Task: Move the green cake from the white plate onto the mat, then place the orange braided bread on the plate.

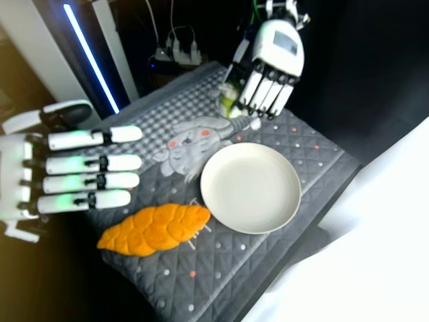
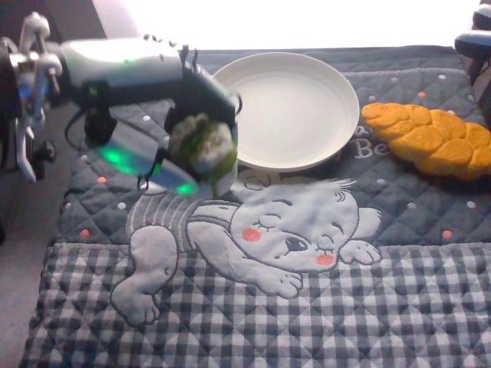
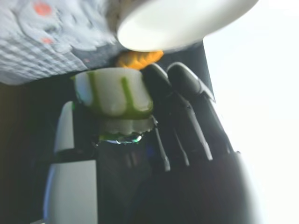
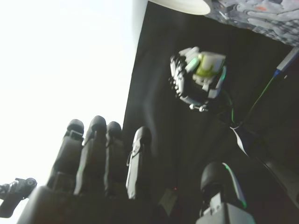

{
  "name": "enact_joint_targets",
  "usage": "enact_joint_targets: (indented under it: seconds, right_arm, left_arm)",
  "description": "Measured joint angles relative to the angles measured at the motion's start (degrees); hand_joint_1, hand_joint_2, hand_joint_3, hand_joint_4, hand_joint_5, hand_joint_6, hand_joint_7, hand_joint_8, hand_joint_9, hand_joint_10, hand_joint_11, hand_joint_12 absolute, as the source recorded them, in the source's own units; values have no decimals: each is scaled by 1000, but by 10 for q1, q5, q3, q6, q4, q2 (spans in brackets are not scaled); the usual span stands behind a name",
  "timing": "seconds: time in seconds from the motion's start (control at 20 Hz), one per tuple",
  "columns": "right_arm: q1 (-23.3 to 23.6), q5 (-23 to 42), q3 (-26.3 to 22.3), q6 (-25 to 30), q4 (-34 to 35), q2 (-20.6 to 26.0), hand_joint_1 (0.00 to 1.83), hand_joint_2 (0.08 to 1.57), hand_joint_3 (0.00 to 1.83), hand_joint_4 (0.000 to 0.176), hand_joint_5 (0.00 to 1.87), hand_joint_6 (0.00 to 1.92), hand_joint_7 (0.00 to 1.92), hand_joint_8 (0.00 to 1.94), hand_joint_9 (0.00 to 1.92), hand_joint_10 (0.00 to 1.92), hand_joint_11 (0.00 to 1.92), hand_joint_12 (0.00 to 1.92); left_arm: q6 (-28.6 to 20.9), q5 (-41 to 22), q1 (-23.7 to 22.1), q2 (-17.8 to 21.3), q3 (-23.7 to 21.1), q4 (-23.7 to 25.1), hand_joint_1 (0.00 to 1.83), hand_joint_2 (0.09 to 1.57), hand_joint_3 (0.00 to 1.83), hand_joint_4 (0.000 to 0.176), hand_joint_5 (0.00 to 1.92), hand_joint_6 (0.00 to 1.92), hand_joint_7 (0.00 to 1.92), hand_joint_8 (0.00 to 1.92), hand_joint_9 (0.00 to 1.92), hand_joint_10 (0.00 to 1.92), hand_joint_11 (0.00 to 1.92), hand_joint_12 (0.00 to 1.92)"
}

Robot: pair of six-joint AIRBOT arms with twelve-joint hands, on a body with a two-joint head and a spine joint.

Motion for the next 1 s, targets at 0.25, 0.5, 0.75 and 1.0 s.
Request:
enact_joint_targets:
  seconds: [0.25, 0.5, 0.75, 1.0]
  right_arm:
    - [0, 1, 0, 0, 0, -1, 164, 1013, 0, 159, 294, 1, 101, 0, 81, 0, 0, 0]
    - [1, 1, 0, 0, 1, -2, 116, 1025, 0, 171, 280, 2, 95, 0, 73, 3, 0, 0]
    - [1, 0, 0, 0, 2, -4, 208, 995, 0, 153, 299, 6, 146, 14, 100, 10, 0, 0]
    - [2, 1, 0, 0, 3, -4, 314, 999, 0, 150, 326, 10, 124, 1, 68, 0, 0, 0]
  left_arm:
    - [2, 22, 27, -10, 1, -9, 1240, 1088, 1, 0, 1121, 667, 973, 1087, 797, 932, 604, 1358]
    - [-19, 27, 56, -20, 12, -9, 1227, 1109, 3, 0, 1057, 800, 932, 1125, 724, 987, 562, 1432]
    - [-30, 28, 77, -20, 12, -8, 925, 872, 0, 0, 600, 335, 649, 274, 554, 647, 396, 1238]
    - [-34, 26, 83, -21, 12, -9, 715, 673, 0, 138, 4, 1, 58, 11, 129, 14, 0, 706]
